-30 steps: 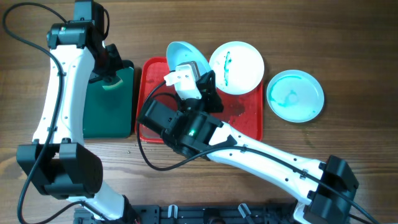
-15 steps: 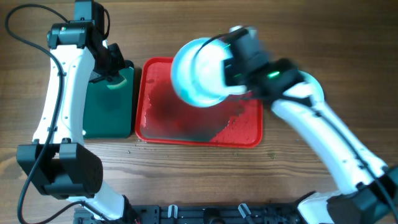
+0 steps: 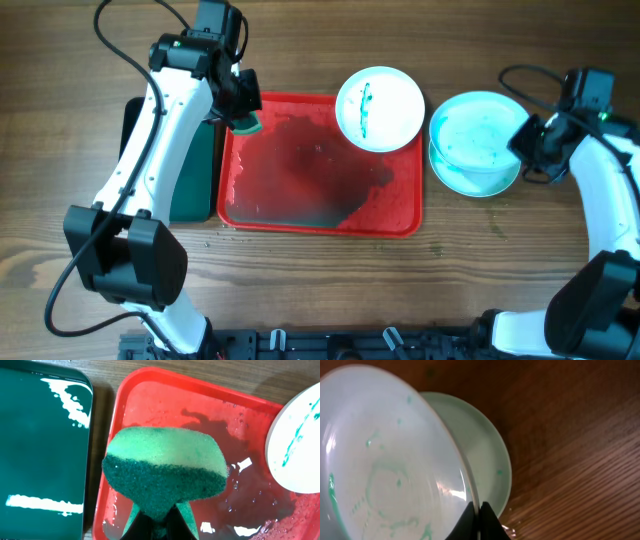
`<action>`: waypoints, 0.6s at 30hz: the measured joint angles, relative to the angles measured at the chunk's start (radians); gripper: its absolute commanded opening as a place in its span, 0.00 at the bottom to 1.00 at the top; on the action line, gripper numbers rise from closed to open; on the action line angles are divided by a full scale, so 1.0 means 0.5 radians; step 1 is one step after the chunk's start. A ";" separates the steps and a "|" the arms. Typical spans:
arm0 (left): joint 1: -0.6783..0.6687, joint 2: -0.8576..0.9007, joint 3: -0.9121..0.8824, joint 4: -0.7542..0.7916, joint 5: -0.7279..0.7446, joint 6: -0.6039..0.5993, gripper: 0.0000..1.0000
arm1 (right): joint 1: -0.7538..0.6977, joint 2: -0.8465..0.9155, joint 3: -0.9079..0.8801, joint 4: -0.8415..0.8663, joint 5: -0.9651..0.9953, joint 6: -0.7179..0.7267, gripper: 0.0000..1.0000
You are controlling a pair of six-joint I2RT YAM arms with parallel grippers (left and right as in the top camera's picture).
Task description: Clean dirty plates on tray and stack at the side
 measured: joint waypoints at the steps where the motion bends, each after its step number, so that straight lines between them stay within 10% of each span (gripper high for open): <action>1: 0.000 0.002 0.000 0.001 -0.001 0.001 0.04 | -0.011 0.000 -0.104 0.112 0.024 0.009 0.13; 3: 0.000 0.002 0.000 0.002 -0.001 0.000 0.04 | -0.020 0.000 -0.259 0.281 0.061 0.025 0.33; 7: 0.000 0.002 0.000 0.001 -0.001 0.000 0.04 | -0.020 0.000 -0.320 0.314 0.034 0.039 0.44; 18: 0.000 0.002 0.000 0.001 -0.001 0.000 0.04 | 0.716 0.069 0.003 0.434 -0.334 0.125 0.50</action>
